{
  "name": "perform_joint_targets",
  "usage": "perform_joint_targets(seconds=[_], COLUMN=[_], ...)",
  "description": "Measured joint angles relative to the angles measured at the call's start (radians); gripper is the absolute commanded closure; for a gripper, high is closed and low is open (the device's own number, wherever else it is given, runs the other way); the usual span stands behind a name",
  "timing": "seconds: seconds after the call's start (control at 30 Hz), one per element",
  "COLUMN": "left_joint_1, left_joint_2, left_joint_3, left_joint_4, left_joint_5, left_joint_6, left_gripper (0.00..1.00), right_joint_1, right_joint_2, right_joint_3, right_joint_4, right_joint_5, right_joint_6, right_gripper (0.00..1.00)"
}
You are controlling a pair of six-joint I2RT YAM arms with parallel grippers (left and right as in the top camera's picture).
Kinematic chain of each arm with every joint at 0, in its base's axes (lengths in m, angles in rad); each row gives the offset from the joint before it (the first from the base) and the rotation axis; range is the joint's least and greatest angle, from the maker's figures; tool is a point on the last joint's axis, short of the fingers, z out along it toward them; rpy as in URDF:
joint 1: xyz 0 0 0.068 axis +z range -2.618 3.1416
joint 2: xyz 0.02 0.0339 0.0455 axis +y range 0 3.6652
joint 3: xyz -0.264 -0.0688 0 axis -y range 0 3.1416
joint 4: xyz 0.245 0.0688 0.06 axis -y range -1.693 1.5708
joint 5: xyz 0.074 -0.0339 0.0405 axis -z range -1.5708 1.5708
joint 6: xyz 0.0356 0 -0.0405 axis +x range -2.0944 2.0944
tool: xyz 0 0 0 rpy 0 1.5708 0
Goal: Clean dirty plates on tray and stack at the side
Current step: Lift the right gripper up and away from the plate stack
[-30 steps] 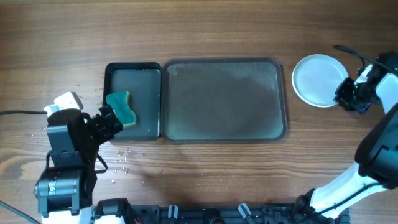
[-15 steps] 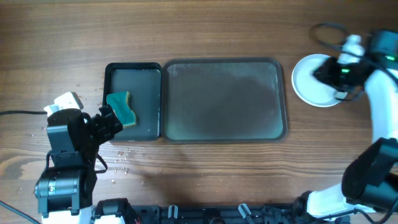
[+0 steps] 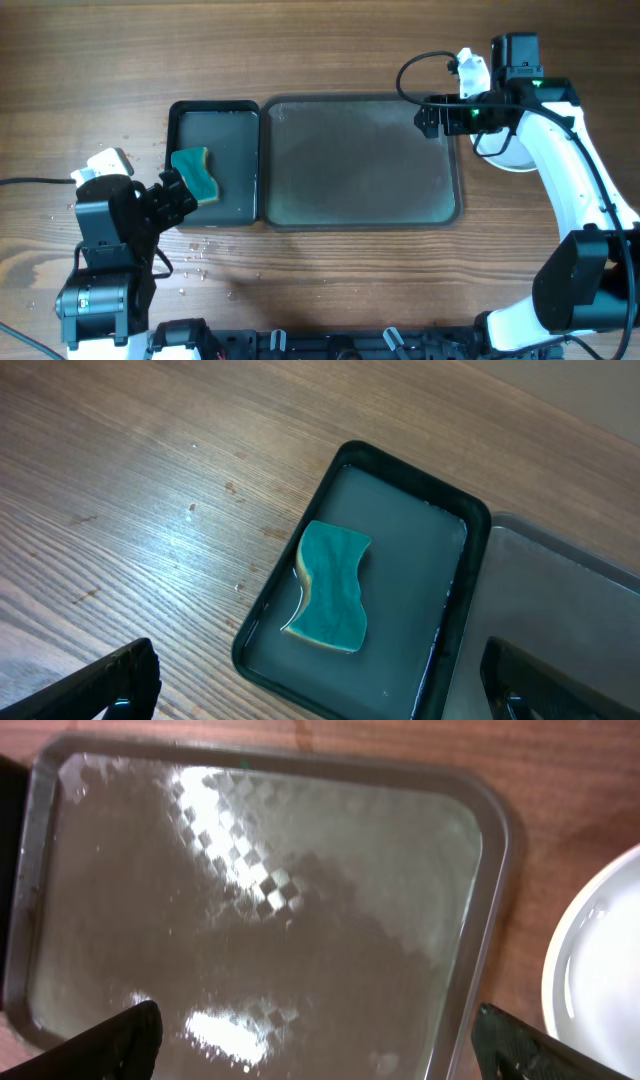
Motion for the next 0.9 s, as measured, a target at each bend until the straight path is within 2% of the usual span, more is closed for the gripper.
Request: perform_joint_targets(seconds=[0.9], left_joint_1=[0.000], left_joint_2=[0.000], left_joint_3=[0.000], left_joint_4=[0.000], left_joint_5=[0.000], left_joint_6=[0.000], left_gripper=[0.00], right_joint_1=[0.000], right_joint_2=[-0.018], right_joint_3=[-0.008], right_joint_4=[0.051], right_joint_5=[0.007], right_joint_6=[0.000], right_gripper=[0.00])
